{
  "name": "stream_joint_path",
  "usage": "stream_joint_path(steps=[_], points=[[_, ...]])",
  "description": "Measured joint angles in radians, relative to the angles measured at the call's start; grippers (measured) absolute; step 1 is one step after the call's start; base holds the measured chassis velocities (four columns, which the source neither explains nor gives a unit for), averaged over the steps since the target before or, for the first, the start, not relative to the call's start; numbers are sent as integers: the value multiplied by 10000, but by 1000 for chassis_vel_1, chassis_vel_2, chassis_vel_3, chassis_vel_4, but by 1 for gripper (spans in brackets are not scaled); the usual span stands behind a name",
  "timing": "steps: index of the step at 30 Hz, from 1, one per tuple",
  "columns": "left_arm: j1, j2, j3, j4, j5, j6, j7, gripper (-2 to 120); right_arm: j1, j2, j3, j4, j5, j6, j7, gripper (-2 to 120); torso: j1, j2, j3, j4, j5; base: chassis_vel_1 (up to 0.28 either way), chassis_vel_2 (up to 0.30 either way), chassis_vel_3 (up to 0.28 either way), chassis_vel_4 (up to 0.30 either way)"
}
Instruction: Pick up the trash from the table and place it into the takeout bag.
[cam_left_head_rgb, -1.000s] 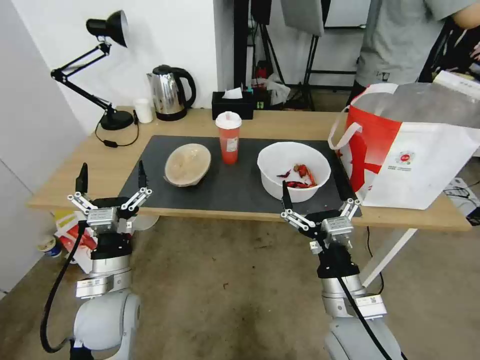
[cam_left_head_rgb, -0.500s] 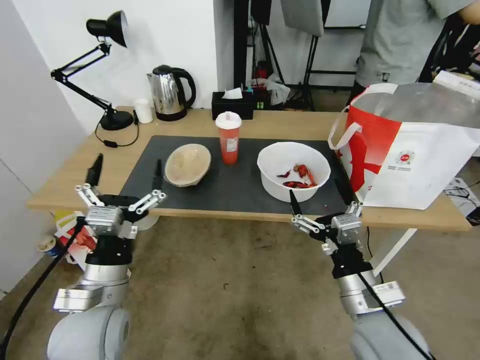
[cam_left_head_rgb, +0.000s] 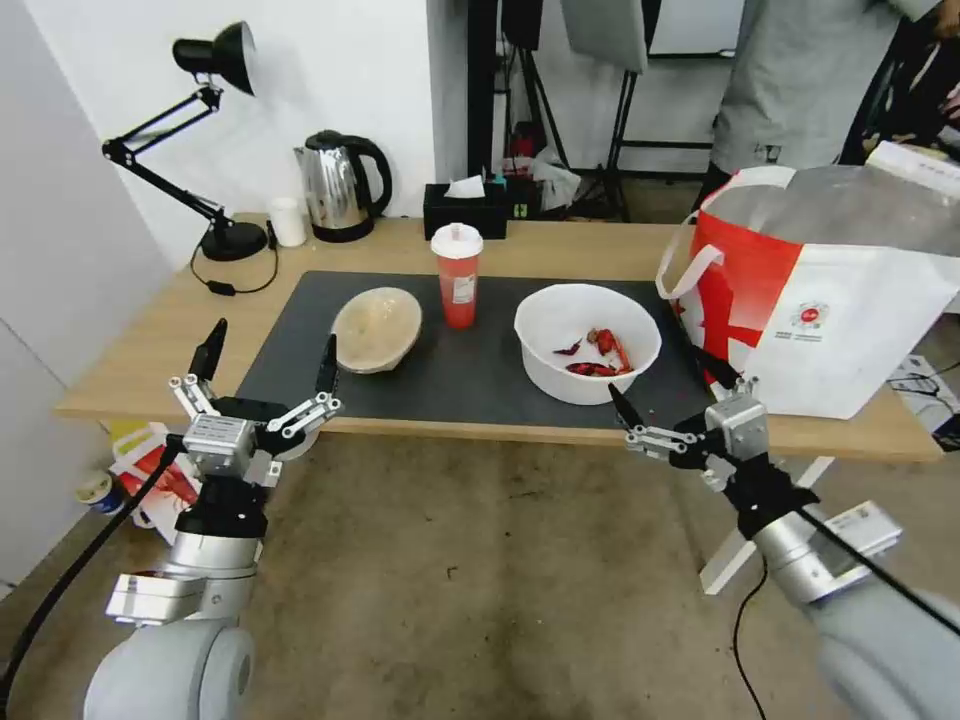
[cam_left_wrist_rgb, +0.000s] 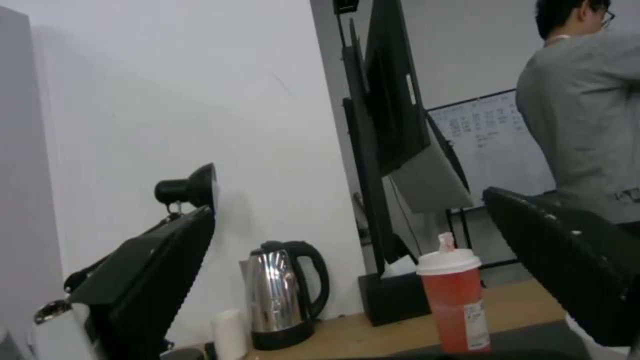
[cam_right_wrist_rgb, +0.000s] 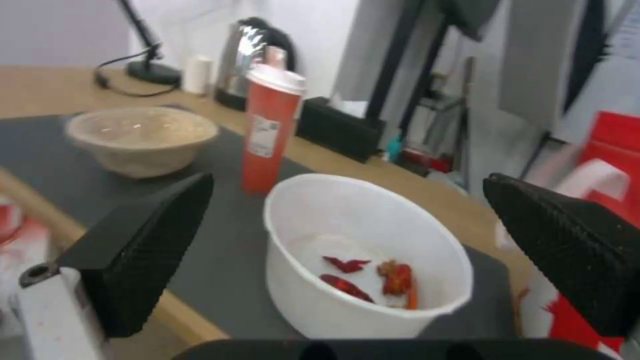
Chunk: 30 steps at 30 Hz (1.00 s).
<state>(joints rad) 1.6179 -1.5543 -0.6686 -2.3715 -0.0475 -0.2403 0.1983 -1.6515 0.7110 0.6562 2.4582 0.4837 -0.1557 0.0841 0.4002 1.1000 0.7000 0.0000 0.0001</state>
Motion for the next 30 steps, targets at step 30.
stream_joint_path(steps=[30], points=[[391,-391,163,-186,442,-55,92,100,2563,-7493,392,-1702,4729,-1234,-1817,100,-1,0,1,-1,0,0,0,0,0]])
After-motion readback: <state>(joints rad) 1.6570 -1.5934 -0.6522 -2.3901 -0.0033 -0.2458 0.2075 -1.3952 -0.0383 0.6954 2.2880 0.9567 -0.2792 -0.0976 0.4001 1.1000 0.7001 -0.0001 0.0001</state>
